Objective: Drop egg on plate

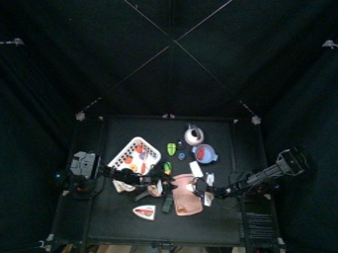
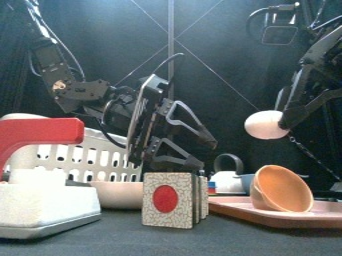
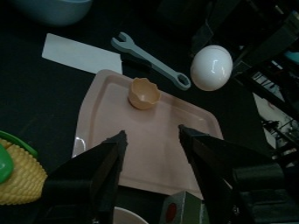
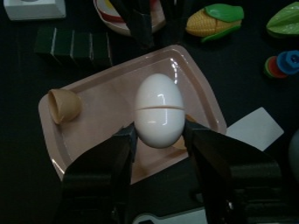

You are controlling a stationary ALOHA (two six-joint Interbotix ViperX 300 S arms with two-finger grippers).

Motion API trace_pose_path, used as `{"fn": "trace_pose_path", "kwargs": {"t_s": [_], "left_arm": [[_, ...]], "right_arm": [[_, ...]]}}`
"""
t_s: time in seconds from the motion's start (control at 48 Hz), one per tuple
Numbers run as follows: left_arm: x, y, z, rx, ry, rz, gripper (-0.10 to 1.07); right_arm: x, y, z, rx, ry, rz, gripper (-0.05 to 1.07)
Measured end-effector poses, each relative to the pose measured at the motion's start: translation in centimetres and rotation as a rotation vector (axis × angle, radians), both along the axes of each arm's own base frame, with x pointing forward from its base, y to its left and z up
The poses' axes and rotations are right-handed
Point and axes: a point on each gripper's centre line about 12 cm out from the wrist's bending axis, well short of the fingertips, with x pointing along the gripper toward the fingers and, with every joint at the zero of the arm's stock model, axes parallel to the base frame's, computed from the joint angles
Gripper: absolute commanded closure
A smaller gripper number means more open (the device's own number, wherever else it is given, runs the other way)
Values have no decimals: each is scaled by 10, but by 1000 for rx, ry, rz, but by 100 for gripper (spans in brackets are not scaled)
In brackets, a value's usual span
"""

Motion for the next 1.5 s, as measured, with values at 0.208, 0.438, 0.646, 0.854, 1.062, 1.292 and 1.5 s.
{"fn": "trace_pose_path", "kwargs": {"t_s": [0.208,0.438,0.646,0.854,1.062,1.292,1.5], "left_arm": [[-1,-2,25,18,-29,-35,11],[-10,7,63,122,-35,-122,11],[-16,26,86,214,-44,-145,11],[-23,31,89,240,-45,-149,11],[-33,31,94,240,-51,-146,11],[-54,29,103,240,-83,-143,11],[-72,27,111,241,-131,-143,11]], "right_arm": [[3,6,7,121,16,-89,32],[9,10,23,244,55,-245,32],[11,10,35,279,120,-394,32],[17,15,30,313,137,-532,32],[13,31,22,341,90,-644,32],[7,42,20,326,5,-739,32],[6,47,15,295,-39,-841,32]]}}
